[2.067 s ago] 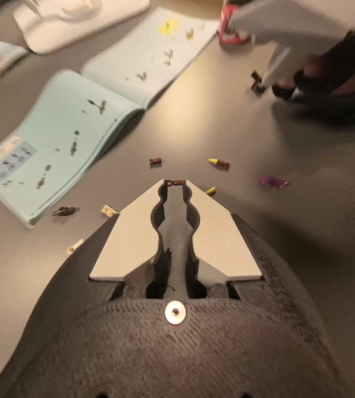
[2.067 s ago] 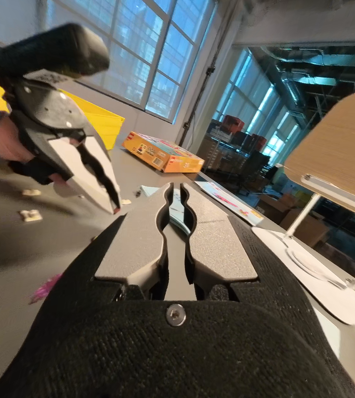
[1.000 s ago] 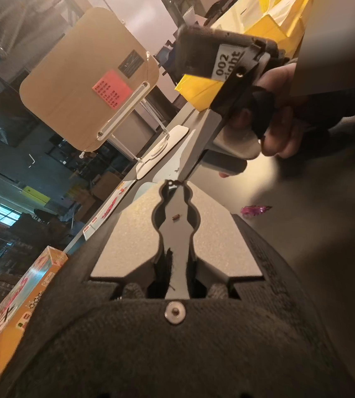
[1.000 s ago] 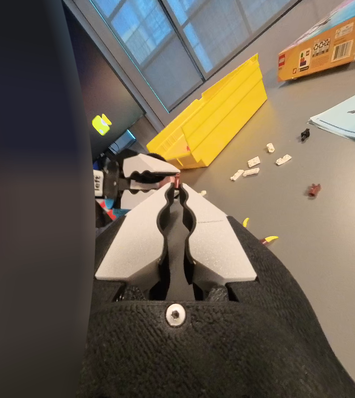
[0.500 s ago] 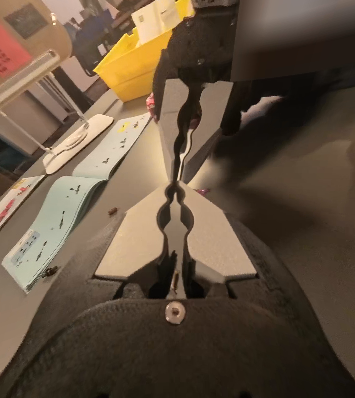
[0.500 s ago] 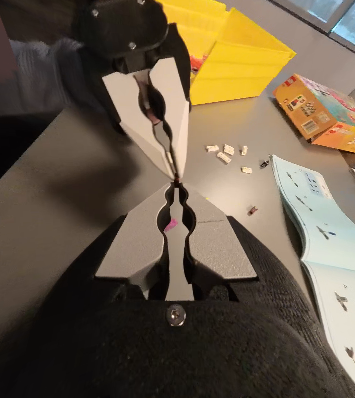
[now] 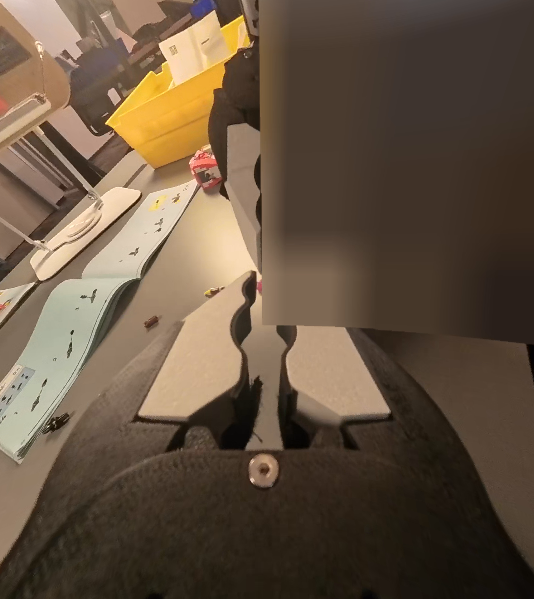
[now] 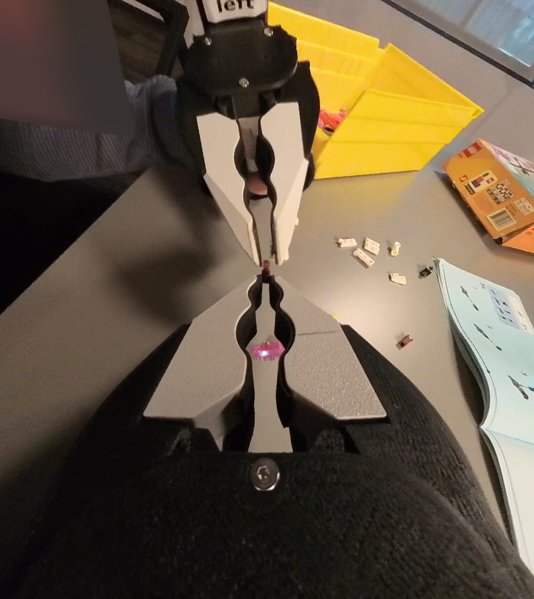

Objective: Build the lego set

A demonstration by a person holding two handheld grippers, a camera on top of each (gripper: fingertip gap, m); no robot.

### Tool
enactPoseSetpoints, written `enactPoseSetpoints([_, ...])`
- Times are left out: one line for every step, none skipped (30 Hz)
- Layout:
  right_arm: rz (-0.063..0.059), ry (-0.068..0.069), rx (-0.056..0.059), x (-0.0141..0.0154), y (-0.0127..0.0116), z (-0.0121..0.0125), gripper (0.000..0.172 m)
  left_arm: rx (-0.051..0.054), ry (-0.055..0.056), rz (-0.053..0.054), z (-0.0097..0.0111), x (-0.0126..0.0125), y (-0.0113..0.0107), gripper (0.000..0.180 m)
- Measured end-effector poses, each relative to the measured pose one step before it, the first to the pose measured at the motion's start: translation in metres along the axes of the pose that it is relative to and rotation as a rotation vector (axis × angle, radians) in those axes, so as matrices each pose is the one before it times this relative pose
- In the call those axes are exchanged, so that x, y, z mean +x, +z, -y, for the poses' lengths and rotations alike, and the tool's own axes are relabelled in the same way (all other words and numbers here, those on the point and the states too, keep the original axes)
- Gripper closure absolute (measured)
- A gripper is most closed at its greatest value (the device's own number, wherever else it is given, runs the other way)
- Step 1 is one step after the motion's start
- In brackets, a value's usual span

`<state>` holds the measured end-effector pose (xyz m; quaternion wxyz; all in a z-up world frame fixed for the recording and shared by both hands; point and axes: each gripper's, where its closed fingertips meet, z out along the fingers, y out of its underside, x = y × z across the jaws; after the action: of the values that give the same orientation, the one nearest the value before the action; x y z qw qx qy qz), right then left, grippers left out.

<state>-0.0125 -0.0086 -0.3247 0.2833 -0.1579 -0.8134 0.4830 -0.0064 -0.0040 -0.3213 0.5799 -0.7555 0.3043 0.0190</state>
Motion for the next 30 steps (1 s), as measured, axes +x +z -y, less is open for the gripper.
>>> enactPoseSetpoints([-0.0018, -0.0027, 0.0043, 0.00015, -0.00012, 0.00087, 0.170, -0.0054, 0.0016, -0.0096, -0.00071, 0.00132, 0.00055, 0.174])
enactPoseSetpoints([0.0004, -0.0013, -0.0023, -0.00019, -0.00004, -0.00053, 0.170, -0.0055, 0.0013, -0.0078, -0.00063, 0.00104, 0.00051, 0.175])
enactPoseSetpoints([0.0031, 0.0014, -0.0033, -0.00048, 0.00034, -0.00081, 0.170, -0.0057, -0.0005, -0.0008, -0.00075, 0.00002, 0.00043, 0.176])
enactPoseSetpoints([0.0024, -0.0006, -0.0028, -0.00052, 0.00042, -0.00050, 0.170, -0.0039, -0.0011, -0.0013, -0.00055, 0.00006, 0.00020, 0.177])
enactPoseSetpoints([0.0013, -0.0018, -0.0020, -0.00041, 0.00049, -0.00034, 0.170, -0.0027, -0.0012, -0.0047, -0.00044, 0.00049, -0.00008, 0.177])
enactPoseSetpoints([-0.0016, 0.0000, -0.0016, 0.00011, 0.00019, -0.00017, 0.170, -0.0028, -0.0035, -0.0004, -0.00042, -0.00029, 0.00007, 0.178])
enactPoseSetpoints([-0.0040, -0.0004, -0.0008, 0.00069, -0.00020, -0.00021, 0.170, -0.0034, -0.0060, 0.0011, -0.00047, -0.00063, 0.00043, 0.178])
enactPoseSetpoints([-0.0022, 0.0015, -0.0006, 0.00057, -0.00037, -0.00025, 0.170, -0.0040, -0.0053, -0.0003, -0.00054, -0.00048, 0.00039, 0.178])
enactPoseSetpoints([-0.0035, -0.0002, -0.0005, 0.00066, -0.00007, -0.00025, 0.170, -0.0028, -0.0026, 0.0035, -0.00033, -0.00066, 0.00029, 0.178])
enactPoseSetpoints([-0.0044, -0.0028, -0.0009, 0.00052, -0.00002, -0.00012, 0.170, -0.0022, 0.0009, 0.0061, -0.00030, -0.00069, 0.00018, 0.178])
enactPoseSetpoints([-0.0053, -0.0070, -0.0047, 0.00050, 0.00011, -0.00065, 0.170, -0.0055, 0.0031, 0.0066, -0.00063, -0.00056, 0.00045, 0.178])
enactPoseSetpoints([-0.0036, -0.0086, -0.0102, 0.00012, 0.00003, -0.00129, 0.170, -0.0106, 0.0038, 0.0024, -0.00127, 0.00011, 0.00092, 0.178])
enactPoseSetpoints([-0.0012, -0.0085, -0.0125, -0.00032, 0.00030, -0.00171, 0.170, -0.0135, 0.0018, -0.0039, -0.00155, 0.00067, 0.00114, 0.178])
enactPoseSetpoints([-0.0007, -0.0089, -0.0131, -0.00044, 0.00051, -0.00197, 0.170, -0.0137, -0.0029, -0.0080, -0.00173, 0.00077, 0.00122, 0.178])
enactPoseSetpoints([0.0002, -0.0096, -0.0110, -0.00052, 0.00066, -0.00165, 0.170, -0.0120, -0.0055, -0.0117, -0.00161, 0.00095, 0.00098, 0.178])
enactPoseSetpoints([0.0041, -0.0055, -0.0078, -0.00104, 0.00065, -0.00132, 0.170, -0.0110, -0.0068, -0.0135, -0.00149, 0.00108, 0.00061, 0.178])
enactPoseSetpoints([0.0050, -0.0026, -0.0057, -0.00108, 0.00078, -0.00090, 0.170, -0.0086, -0.0062, -0.0102, -0.00131, 0.00071, 0.00031, 0.178])
enactPoseSetpoints([0.0030, -0.0041, -0.0039, -0.00080, 0.00057, -0.00054, 0.170, -0.0065, -0.0029, -0.0082, -0.00107, 0.00071, 0.00017, 0.178])
enactPoseSetpoints([-0.0030, -0.0027, -0.0043, 0.00022, 0.00051, -0.00048, 0.170, -0.0056, -0.0045, 0.0010, -0.00088, -0.00045, 0.00011, 0.178])
enactPoseSetpoints([-0.0099, -0.0016, -0.0049, 0.00142, 0.00039, -0.00073, 0.170, -0.0064, -0.0062, 0.0079, -0.00079, -0.00152, 0.00034, 0.178])
enactPoseSetpoints([-0.0159, -0.0021, -0.0044, 0.00221, 0.00034, -0.00079, 0.170, -0.0069, -0.0058, 0.0107, -0.00081, -0.00179, 0.00050, 0.178])
enactPoseSetpoints([-0.0221, 0.0009, -0.0019, 0.00292, 0.00058, -0.00031, 0.170, -0.0037, -0.0079, 0.0186, -0.00035, -0.00283, -0.00006, 0.178])
enactPoseSetpoints([-0.0248, 0.0076, 0.0022, 0.00370, 0.00016, 0.00044, 0.169, 0.0016, -0.0101, 0.0228, 0.00017, -0.00342, -0.00063, 0.178])
enactPoseSetpoints([-0.0242, 0.0165, 0.0024, 0.00421, -0.00052, 0.00012, 0.170, 0.0035, -0.0111, 0.0267, 0.00007, -0.00411, -0.00150, 0.178])
enactPoseSetpoints([-0.0324, 0.0286, -0.0031, 0.00655, -0.00126, -0.00132, 0.170, 0.0091, -0.0067, 0.0392, 0.00053, -0.00599, -0.00265, 0.178])
enactPoseSetpoints([-0.0310, 0.0383, -0.0128, 0.00767, -0.00145, -0.00327, 0.167, 0.0162, -0.0026, 0.0501, 0.00120, -0.00756, -0.00351, 0.178])
enactPoseSetpoints([-0.0145, 0.0429, -0.0166, 0.00578, -0.00140, -0.00388, 0.164, 0.0179, -0.0020, 0.0467, 0.00156, -0.00742, -0.00371, 0.178])
enactPoseSetpoints([-0.0071, 0.0397, -0.0070, 0.00454, -0.00134, -0.00217, 0.161, 0.0161, -0.0062, 0.0511, 0.00163, -0.00838, -0.00335, 0.178])
enactPoseSetpoints([-0.0122, 0.0323, 0.0023, 0.00461, -0.00156, -0.00066, 0.160, 0.0124, -0.0032, 0.0500, 0.00131, -0.00835, -0.00264, 0.178])
enactPoseSetpoints([-0.0139, 0.0236, 0.0037, 0.00435, -0.00161, -0.00037, 0.158, 0.0074, 0.0013, 0.0407, 0.00083, -0.00676, -0.00202, 0.178])
